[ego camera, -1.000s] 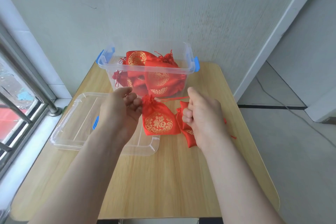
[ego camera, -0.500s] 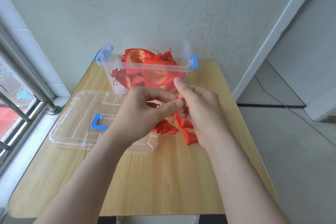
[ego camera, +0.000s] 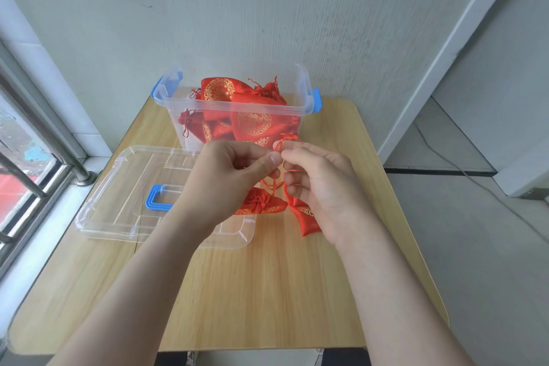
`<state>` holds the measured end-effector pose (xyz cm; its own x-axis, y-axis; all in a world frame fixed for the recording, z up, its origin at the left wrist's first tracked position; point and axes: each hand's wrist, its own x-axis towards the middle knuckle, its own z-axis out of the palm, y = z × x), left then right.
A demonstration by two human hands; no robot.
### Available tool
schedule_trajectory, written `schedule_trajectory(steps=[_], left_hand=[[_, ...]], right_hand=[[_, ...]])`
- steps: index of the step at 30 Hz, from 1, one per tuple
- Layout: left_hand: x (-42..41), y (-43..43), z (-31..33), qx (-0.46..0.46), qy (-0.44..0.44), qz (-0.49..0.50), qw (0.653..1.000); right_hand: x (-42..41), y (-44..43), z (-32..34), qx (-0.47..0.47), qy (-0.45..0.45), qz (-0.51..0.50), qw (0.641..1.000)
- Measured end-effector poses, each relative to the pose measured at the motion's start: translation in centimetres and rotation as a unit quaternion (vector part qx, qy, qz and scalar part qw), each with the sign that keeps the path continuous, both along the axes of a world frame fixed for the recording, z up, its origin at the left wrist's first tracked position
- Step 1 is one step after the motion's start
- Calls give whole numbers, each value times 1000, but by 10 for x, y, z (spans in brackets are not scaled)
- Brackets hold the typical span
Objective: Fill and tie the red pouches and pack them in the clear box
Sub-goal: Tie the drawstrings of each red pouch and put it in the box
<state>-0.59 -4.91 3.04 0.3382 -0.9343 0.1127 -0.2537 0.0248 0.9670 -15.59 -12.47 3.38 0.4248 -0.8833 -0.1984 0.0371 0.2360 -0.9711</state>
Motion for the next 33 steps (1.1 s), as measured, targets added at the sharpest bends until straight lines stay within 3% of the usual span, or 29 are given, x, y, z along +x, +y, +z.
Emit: schedule_trajectory(steps=[7, 15, 19, 22, 24, 27, 30, 33], left_hand=[[4, 1, 0, 23, 16, 1, 1000], [8, -5, 2, 73, 160, 78, 981], [5, -5, 2, 69, 99, 122, 985], [2, -3, 1, 56, -39, 172, 983], [-1, -1, 4, 31, -48, 175, 983], [-1, -2, 7, -7, 82, 127, 988], [2, -4, 8, -24, 257, 62, 964], [1, -3, 10, 2, 312, 36, 949]], right_hand=[[1, -1, -4, -11, -3, -11, 1000], [3, 0, -4, 10, 16, -17, 1000], [1, 0, -4, 9, 26, -10, 1000], [0, 1, -3, -6, 32, -2, 999], [0, 2, -2, -16, 33, 3, 999], [-1, 2, 0, -21, 22, 13, 999], [-1, 3, 1, -31, 7, 16, 999], [-1, 4, 2, -37, -12, 15, 999]])
